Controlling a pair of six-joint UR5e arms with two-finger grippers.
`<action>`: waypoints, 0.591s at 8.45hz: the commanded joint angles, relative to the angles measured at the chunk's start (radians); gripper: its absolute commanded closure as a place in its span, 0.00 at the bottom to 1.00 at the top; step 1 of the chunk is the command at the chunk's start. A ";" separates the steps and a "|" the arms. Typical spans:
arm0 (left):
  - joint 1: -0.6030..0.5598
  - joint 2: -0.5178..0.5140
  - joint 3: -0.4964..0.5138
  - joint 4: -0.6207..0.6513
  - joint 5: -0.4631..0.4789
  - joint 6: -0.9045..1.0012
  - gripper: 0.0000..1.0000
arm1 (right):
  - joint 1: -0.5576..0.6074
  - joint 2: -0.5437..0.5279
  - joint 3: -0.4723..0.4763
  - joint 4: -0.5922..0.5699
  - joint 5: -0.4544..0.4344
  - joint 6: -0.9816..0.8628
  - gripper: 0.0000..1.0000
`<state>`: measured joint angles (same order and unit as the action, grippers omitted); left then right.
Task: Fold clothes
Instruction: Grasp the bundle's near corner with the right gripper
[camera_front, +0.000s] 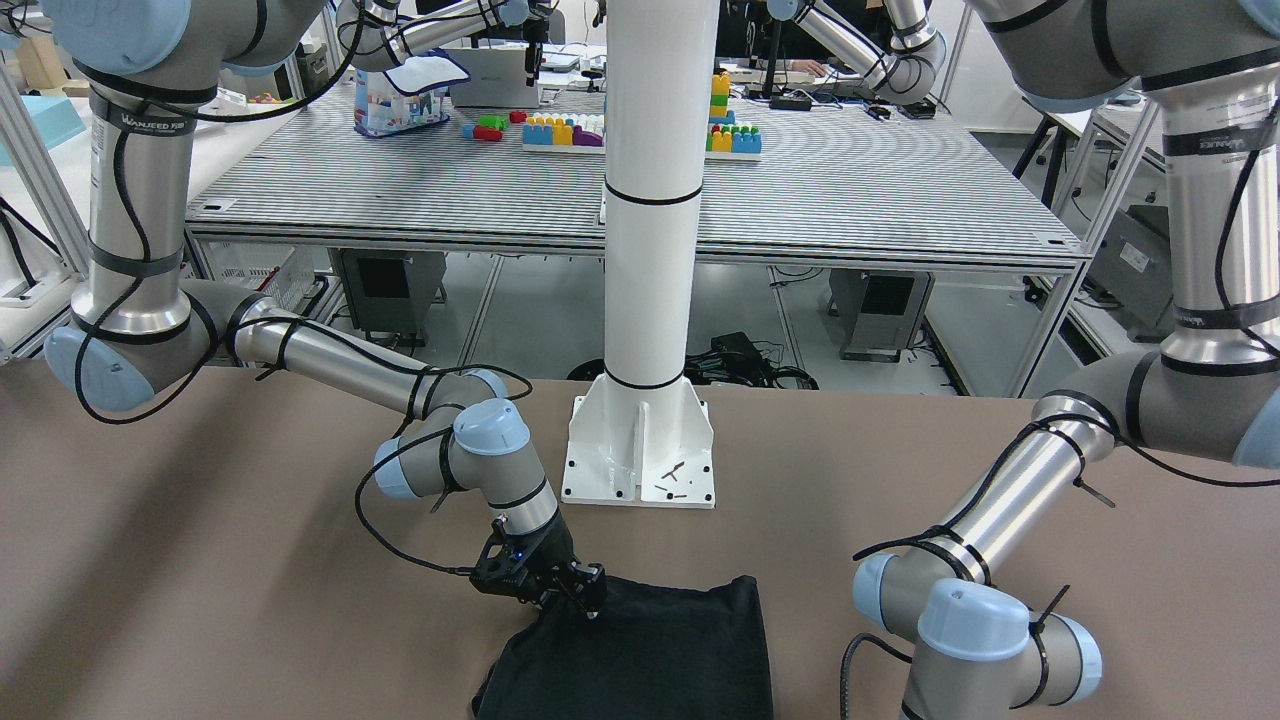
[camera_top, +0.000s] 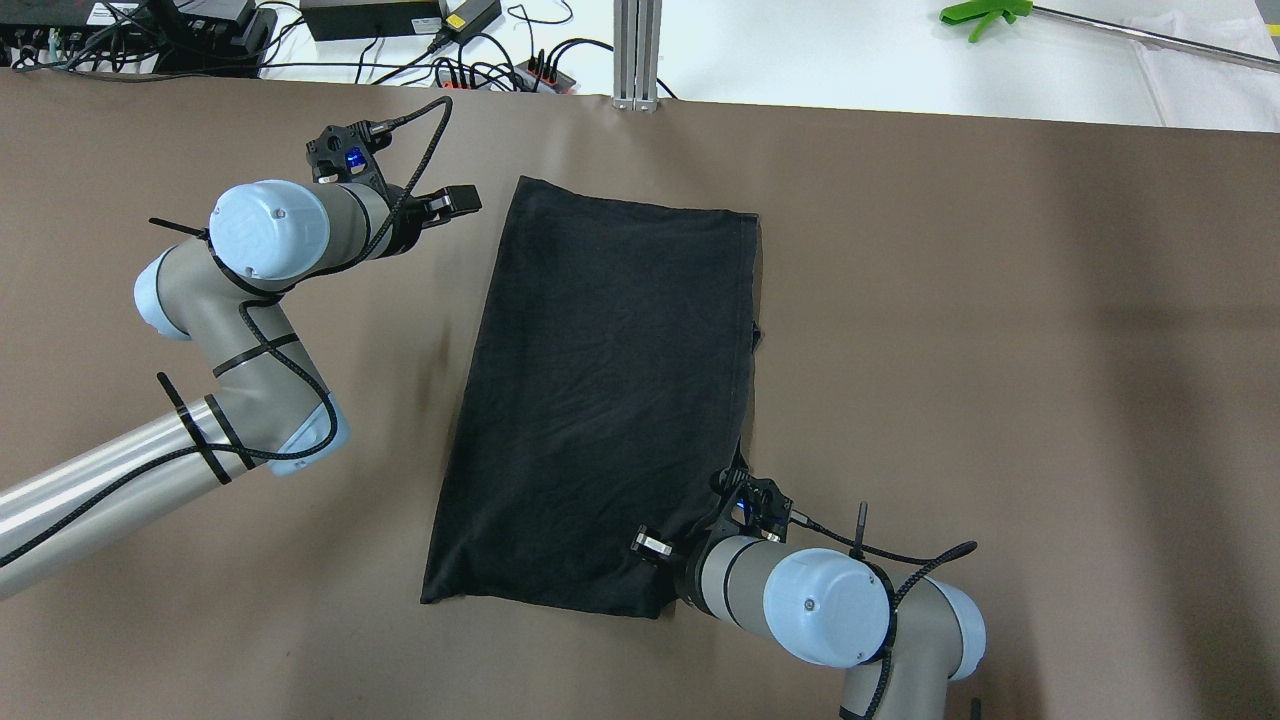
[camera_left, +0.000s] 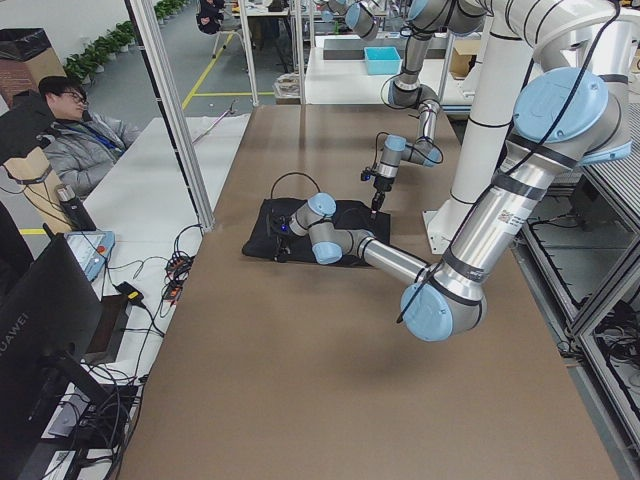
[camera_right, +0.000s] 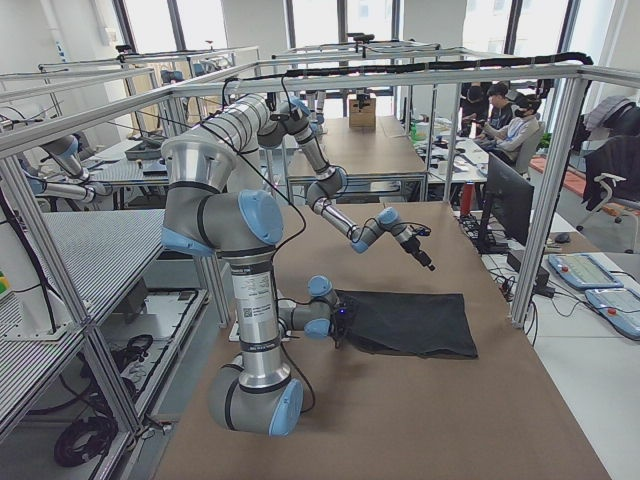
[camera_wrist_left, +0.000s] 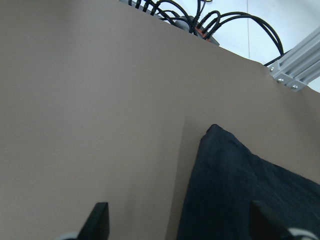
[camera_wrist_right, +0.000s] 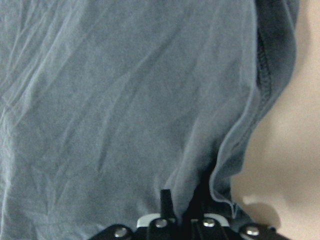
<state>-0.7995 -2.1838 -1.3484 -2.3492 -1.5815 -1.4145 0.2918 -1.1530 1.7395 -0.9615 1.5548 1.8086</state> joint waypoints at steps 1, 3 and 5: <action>0.000 0.006 -0.002 -0.001 0.000 -0.001 0.00 | 0.001 -0.005 0.012 0.000 0.004 0.000 1.00; 0.000 0.006 -0.012 -0.004 -0.006 -0.004 0.00 | 0.001 -0.010 0.014 0.003 0.010 -0.011 1.00; 0.003 0.006 -0.069 0.007 -0.104 -0.125 0.00 | 0.004 -0.011 0.026 0.007 0.011 -0.017 1.00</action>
<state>-0.7990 -2.1779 -1.3744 -2.3483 -1.5991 -1.4346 0.2932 -1.1620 1.7543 -0.9587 1.5635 1.7988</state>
